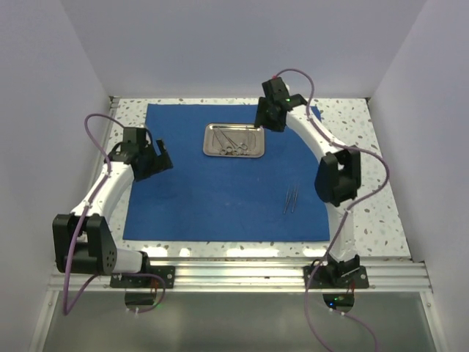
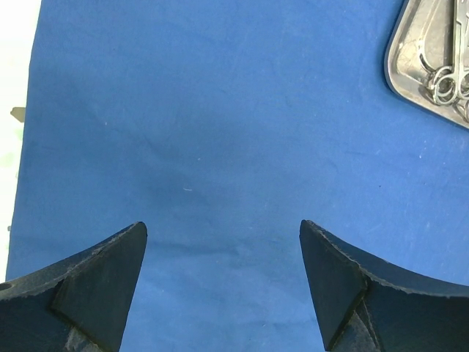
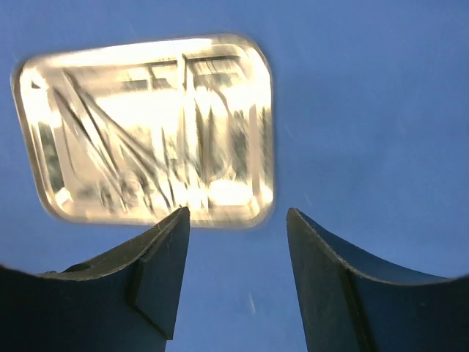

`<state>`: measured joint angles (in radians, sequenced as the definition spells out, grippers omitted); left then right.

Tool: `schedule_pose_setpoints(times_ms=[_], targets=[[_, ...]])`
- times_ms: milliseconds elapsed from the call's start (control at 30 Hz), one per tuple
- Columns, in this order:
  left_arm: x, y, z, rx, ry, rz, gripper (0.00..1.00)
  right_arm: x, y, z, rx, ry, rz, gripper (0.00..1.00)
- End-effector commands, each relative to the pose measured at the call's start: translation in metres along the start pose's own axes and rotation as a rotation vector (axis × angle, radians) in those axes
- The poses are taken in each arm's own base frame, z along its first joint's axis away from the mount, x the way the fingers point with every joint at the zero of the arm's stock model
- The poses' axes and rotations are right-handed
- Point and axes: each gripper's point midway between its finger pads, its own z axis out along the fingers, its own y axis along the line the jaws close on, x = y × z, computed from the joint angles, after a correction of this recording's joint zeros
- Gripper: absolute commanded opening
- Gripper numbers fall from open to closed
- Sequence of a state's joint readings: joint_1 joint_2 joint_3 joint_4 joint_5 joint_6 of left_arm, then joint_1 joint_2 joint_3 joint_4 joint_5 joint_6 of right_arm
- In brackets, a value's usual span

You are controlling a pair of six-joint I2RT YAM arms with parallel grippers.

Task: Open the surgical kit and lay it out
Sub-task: Pick up the medical item from the container.

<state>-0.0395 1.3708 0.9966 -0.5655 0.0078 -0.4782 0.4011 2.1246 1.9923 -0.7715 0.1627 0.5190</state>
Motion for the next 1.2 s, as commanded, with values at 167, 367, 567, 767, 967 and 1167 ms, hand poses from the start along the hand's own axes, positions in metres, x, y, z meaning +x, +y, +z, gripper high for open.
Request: schedule_pose_setpoints(times_ms=[167, 367, 567, 767, 967, 1167], targets=[[-0.001, 0.002, -0.002, 0.011, -0.042, -0.014, 0.89, -0.001, 0.036, 0.075, -0.052, 0.083, -0.011, 0.53], [0.0, 0.011, -0.001, -0.031, -0.047, -0.002, 0.89, 0.011, 0.038, 0.104, -0.056, 0.096, 0.013, 0.52], [0.002, 0.017, 0.005, -0.054, -0.042, 0.015, 0.9, 0.02, 0.038, 0.116, -0.016, 0.094, -0.027, 0.51], [-0.002, 0.022, 0.011, -0.064, -0.037, 0.017, 0.9, 0.035, 0.037, 0.12, 0.055, 0.098, -0.091, 0.45], [-0.003, 0.026, 0.014, -0.069, -0.03, 0.015, 0.9, 0.055, 0.024, 0.13, 0.124, 0.141, -0.122, 0.29], [-0.003, 0.024, 0.015, -0.062, -0.023, 0.017, 0.9, 0.066, 0.018, 0.134, 0.143, 0.178, -0.138, 0.02]])
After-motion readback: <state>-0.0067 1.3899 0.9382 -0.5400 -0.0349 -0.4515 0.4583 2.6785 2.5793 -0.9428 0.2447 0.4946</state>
